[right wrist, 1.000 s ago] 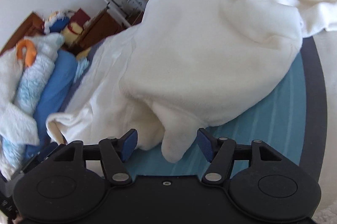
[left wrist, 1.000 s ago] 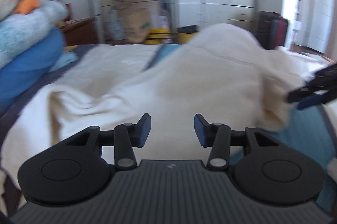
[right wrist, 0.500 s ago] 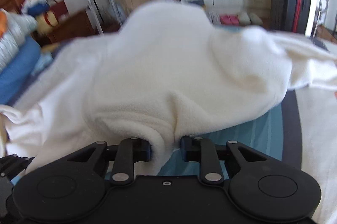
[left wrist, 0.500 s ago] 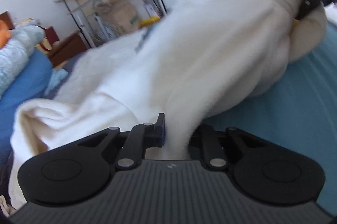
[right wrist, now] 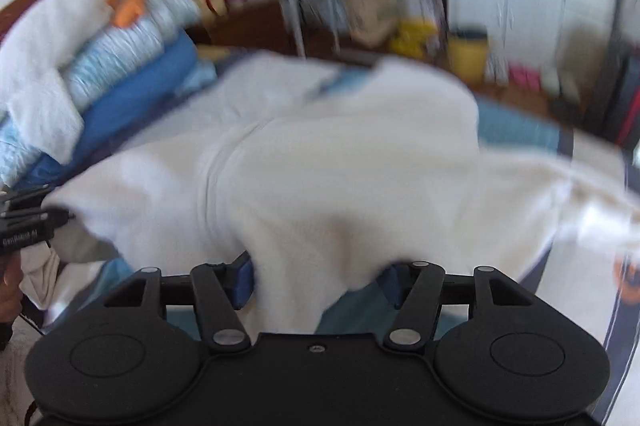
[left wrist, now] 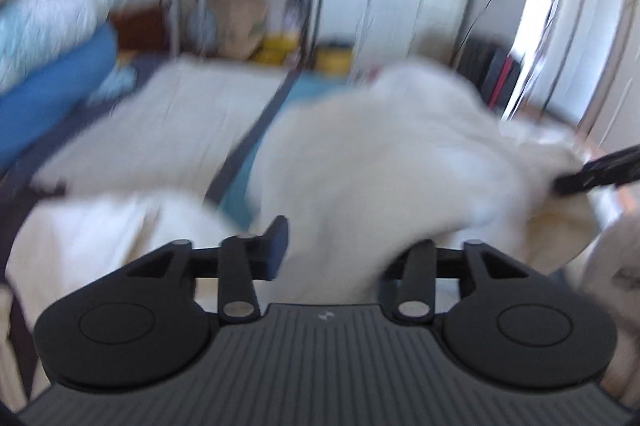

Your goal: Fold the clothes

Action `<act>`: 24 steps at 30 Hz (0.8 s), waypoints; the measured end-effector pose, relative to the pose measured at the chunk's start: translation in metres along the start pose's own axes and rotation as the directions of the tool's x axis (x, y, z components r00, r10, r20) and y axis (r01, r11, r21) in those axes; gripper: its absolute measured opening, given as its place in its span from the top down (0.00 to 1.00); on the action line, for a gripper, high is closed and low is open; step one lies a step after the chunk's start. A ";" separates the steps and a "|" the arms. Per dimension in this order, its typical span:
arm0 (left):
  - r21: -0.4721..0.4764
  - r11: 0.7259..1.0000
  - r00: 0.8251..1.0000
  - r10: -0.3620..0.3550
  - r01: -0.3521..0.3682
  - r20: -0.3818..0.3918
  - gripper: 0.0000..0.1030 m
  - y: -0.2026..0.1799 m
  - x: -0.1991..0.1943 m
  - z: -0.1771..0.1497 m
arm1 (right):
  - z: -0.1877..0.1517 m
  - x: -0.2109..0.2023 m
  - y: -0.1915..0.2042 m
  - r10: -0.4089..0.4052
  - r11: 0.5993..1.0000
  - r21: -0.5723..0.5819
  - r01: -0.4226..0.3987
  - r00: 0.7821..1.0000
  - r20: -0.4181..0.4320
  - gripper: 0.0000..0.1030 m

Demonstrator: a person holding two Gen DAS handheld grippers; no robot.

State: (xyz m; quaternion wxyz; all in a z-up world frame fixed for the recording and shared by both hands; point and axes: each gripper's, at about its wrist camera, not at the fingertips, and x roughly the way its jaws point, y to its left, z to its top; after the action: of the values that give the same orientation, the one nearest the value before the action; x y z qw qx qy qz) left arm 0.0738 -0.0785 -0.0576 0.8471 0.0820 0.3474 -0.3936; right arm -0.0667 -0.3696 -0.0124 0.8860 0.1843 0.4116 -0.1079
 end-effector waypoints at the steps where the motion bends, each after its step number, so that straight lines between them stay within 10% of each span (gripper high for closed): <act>1: -0.005 0.999 0.997 0.032 -0.033 -0.068 0.56 0.003 0.013 -0.013 | -0.008 0.006 -0.009 0.021 0.998 0.059 -0.020 1.000 -0.023 0.37; 6: 0.020 0.998 0.989 0.061 -0.059 -0.135 0.58 -0.003 0.032 -0.026 | -0.028 0.005 -0.052 0.110 0.948 0.299 -0.111 0.994 0.022 0.37; 9: 0.014 1.000 0.995 -0.010 0.009 0.095 0.56 -0.011 0.007 -0.009 | -0.025 -0.003 -0.065 0.042 0.933 0.353 -0.064 0.997 0.070 0.37; 13: 0.021 0.990 0.953 -0.140 0.140 0.268 0.50 -0.022 -0.010 0.005 | -0.023 -0.022 -0.099 -0.035 0.903 0.429 -0.039 0.986 0.164 0.35; 20: -0.018 0.971 0.969 -0.237 0.239 0.068 0.48 -0.079 0.065 0.014 | -0.021 -0.022 -0.174 -0.199 0.862 0.493 0.120 0.974 0.110 0.35; 24: 0.066 0.952 0.953 -0.301 0.300 0.019 0.46 -0.139 0.094 0.030 | -0.039 -0.041 -0.222 -0.182 0.848 0.526 0.061 0.966 0.181 0.35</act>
State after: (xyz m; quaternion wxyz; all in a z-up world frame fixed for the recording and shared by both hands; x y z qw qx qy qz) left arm 0.0309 -0.2423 -0.0773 0.7794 0.0489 0.3311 -0.5297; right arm -0.1958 -0.5540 -0.0570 0.8360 0.3749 0.2758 -0.2907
